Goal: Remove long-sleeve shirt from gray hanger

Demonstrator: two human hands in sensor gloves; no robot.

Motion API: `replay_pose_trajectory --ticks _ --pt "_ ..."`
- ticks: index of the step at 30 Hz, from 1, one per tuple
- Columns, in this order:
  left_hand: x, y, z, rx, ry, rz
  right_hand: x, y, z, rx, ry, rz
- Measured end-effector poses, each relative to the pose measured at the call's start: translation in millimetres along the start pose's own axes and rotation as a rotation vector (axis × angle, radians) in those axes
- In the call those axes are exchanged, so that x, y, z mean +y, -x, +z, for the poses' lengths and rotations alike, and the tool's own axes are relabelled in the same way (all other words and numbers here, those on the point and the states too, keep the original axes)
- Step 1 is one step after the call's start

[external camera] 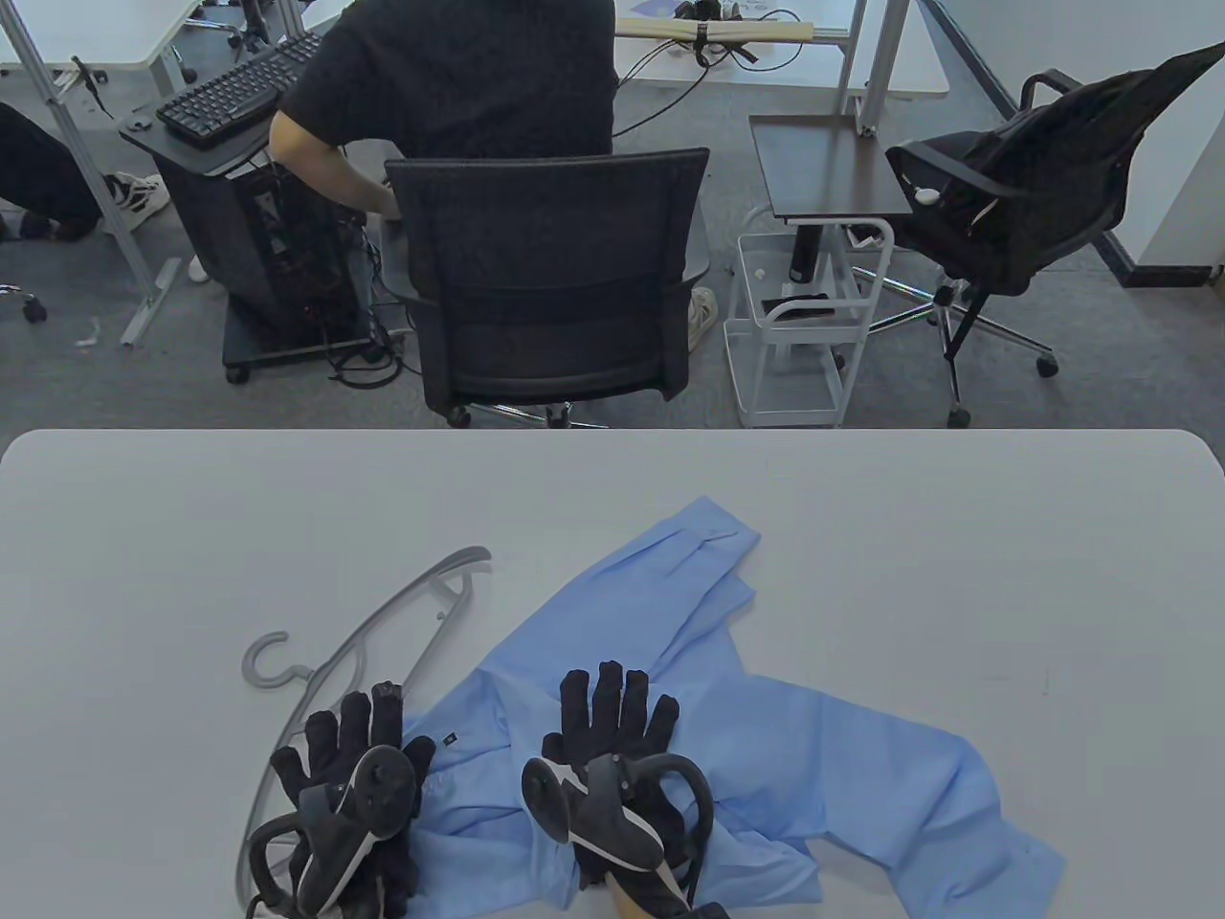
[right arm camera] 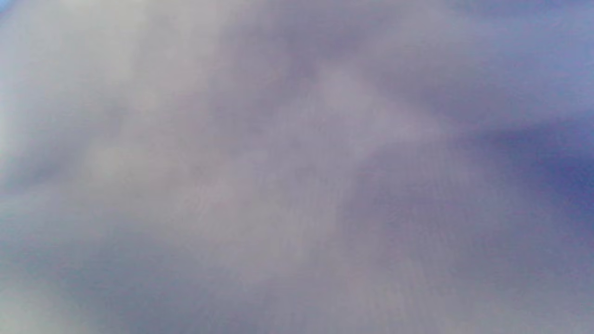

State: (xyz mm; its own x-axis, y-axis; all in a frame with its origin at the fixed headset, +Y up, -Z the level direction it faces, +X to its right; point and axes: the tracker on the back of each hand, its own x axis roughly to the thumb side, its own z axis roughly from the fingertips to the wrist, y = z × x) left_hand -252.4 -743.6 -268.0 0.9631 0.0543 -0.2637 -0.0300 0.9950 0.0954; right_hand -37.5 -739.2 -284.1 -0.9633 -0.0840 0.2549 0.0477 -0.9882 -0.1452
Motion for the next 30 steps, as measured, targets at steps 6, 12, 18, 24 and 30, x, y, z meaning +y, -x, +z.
replay_pose_trajectory --ticks 6,12,18,24,30 --pt "4.1 5.7 -0.4 0.018 0.04 -0.019 -7.0 -0.4 -0.5 -0.01 0.029 0.002" --pt "8.9 5.5 2.8 -0.007 0.036 -0.101 -6.2 4.0 -0.7 0.009 0.013 0.0" --pt "8.1 4.9 3.2 -0.001 0.049 -0.104 -6.5 4.5 -0.2 0.012 0.011 0.011" --pt "8.5 2.1 4.0 -0.013 0.05 -0.147 -5.5 1.0 0.6 -0.007 0.004 0.04" --pt "7.8 0.1 4.0 -0.023 0.049 -0.15 -6.7 0.7 1.6 -0.014 -0.005 0.052"
